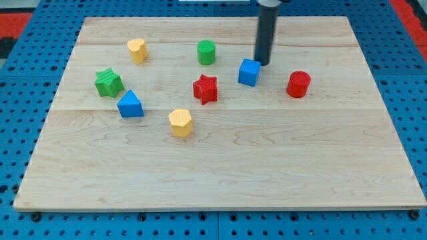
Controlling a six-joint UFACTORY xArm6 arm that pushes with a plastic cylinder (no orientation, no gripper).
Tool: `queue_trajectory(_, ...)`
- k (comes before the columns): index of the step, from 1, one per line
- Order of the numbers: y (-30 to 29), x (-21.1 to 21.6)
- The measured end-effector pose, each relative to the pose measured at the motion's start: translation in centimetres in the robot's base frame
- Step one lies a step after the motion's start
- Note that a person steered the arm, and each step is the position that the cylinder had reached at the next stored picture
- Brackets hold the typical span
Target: Push the red circle closer to the red star
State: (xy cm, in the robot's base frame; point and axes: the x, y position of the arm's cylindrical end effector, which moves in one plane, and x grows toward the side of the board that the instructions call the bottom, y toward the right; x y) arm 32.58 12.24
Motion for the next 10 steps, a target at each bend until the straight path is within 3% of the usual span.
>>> queue_trajectory(1,6.6,1.4)
queue_trajectory(3,-0.8,8.6)
queue_trajectory(4,-0.3,9.3)
queue_trajectory(5,1.3,13.3)
queue_trajectory(6,-3.0,12.6)
queue_trajectory(8,-1.2,9.8)
queue_trajectory(10,-8.8,8.7)
